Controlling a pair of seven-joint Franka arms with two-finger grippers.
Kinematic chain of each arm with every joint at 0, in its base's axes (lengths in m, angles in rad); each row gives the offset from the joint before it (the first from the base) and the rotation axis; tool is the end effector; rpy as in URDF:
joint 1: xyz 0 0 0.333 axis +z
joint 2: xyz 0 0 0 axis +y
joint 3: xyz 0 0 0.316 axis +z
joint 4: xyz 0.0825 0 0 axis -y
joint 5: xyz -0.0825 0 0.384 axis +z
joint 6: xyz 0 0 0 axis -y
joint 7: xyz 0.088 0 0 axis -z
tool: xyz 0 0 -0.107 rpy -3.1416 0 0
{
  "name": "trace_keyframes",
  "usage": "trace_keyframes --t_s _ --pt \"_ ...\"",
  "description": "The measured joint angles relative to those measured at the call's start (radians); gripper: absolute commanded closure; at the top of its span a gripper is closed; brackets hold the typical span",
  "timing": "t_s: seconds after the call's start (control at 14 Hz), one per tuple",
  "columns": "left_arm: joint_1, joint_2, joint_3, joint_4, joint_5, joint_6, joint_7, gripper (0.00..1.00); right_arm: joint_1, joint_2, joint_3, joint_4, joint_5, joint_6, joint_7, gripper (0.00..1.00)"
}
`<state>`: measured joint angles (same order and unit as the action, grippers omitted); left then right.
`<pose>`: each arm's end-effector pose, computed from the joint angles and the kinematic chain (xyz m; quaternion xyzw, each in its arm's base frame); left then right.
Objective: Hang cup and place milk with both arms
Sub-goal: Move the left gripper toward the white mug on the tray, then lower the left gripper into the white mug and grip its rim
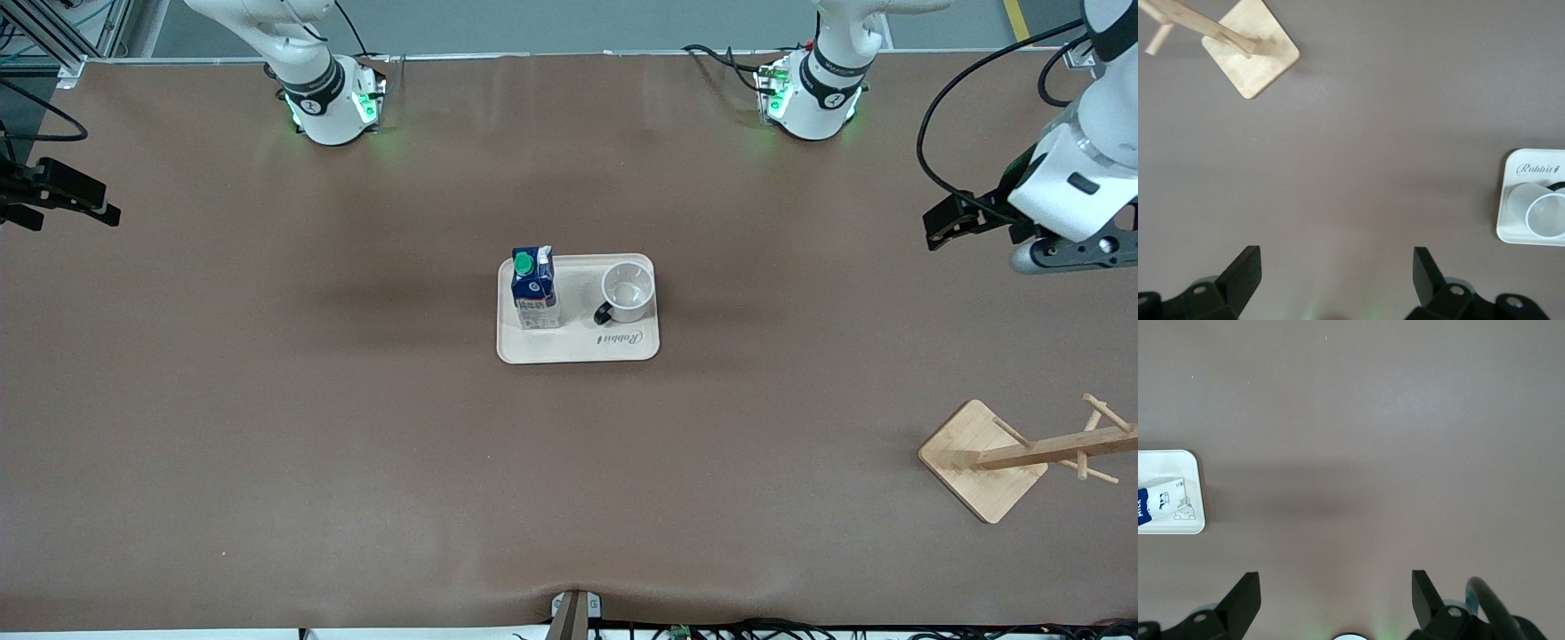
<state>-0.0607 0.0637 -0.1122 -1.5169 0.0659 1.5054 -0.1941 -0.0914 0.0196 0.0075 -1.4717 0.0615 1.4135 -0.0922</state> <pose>0.5600 -0.0882 0.6089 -0.9988 -0.0115 0.0314 0.0357 0.5430 -0.0383 0.6468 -0.9987 -0.0078 0.0360 0.0339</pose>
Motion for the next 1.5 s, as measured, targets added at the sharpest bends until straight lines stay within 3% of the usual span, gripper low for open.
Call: trace_keyframes --t_s 1.21,1.5 --pt "-0.297 0.166 -0.036 0.005 0.0 0.018 -0.002 0.0 0.0 0.0 0.003 0.001 0.001 -0.003 -0.001 0.0" --pt "-0.378 0.248 -0.04 -0.002 -0.001 0.111 -0.005 0.0 0.0 0.001 0.008 0.001 0.002 -0.001 -0.001 0.0"
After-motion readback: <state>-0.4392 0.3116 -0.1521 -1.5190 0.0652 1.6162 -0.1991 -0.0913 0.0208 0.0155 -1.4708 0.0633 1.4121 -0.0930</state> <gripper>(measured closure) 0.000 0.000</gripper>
